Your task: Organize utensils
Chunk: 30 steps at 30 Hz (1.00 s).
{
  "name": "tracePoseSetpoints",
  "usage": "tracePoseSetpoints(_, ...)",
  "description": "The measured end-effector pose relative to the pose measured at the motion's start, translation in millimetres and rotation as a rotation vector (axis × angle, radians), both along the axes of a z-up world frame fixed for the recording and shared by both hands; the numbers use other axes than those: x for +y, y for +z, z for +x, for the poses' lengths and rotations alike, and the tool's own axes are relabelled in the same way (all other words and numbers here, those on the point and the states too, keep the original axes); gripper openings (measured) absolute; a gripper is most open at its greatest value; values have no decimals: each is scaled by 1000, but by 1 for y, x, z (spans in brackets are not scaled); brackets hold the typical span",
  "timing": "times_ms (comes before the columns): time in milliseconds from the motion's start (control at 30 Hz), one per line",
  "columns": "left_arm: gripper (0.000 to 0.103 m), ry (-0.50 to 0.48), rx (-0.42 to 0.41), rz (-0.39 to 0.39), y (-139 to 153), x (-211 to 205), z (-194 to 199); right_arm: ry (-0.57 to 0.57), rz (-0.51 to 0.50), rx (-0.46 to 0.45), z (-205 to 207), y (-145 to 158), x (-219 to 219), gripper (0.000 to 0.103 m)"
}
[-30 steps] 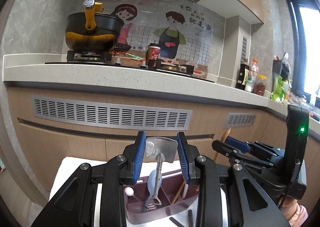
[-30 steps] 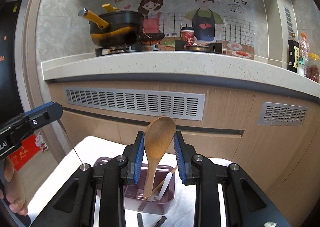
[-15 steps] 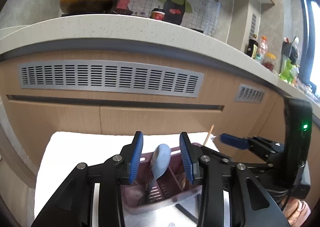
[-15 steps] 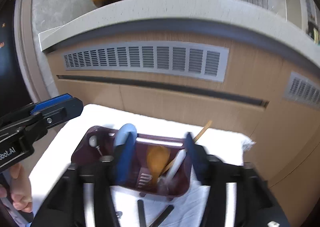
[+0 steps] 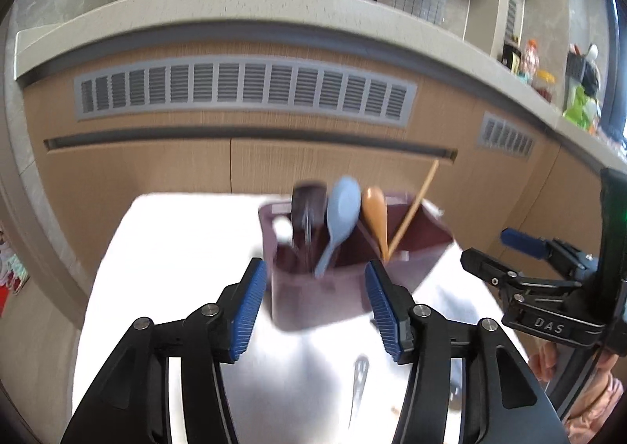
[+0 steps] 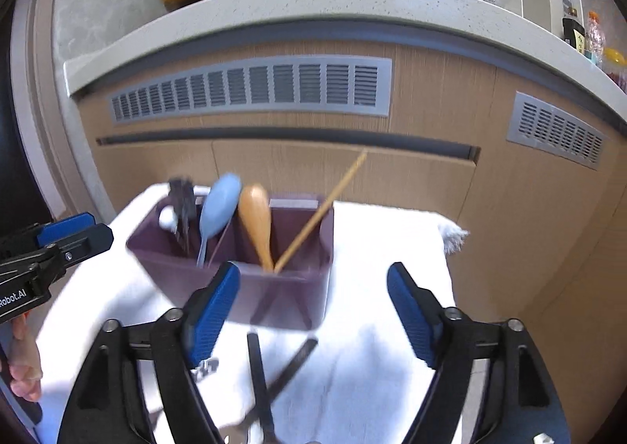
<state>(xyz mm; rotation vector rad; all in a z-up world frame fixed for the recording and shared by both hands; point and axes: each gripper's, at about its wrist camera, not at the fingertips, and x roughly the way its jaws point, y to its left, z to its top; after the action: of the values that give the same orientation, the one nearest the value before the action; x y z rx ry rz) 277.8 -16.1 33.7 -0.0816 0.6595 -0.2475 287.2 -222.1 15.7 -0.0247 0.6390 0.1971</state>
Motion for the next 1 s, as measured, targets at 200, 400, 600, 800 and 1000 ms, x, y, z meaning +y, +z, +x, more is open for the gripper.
tracePoseSetpoints(200, 59, 0, 38, 9, -21, 0, -36, 3, -39, -17, -40, -14, 5, 93)
tracePoseSetpoints(400, 63, -11, 103, 6, -43, 1, -54, 35, -106, -10, -62, -33, 15, 98)
tracePoseSetpoints(600, 64, -7, 130, 13, -53, 11, -62, 32, -109, 51, -64, -57, 9, 98)
tracePoseSetpoints(800, 64, -23, 185, 29, -71, 25, -70, 156, -120, 136, -72, -74, 6, 98)
tracePoseSetpoints(1000, 64, -46, 230, 39, -88, 25, -78, 198, -166, 184, -72, -80, 20, 71)
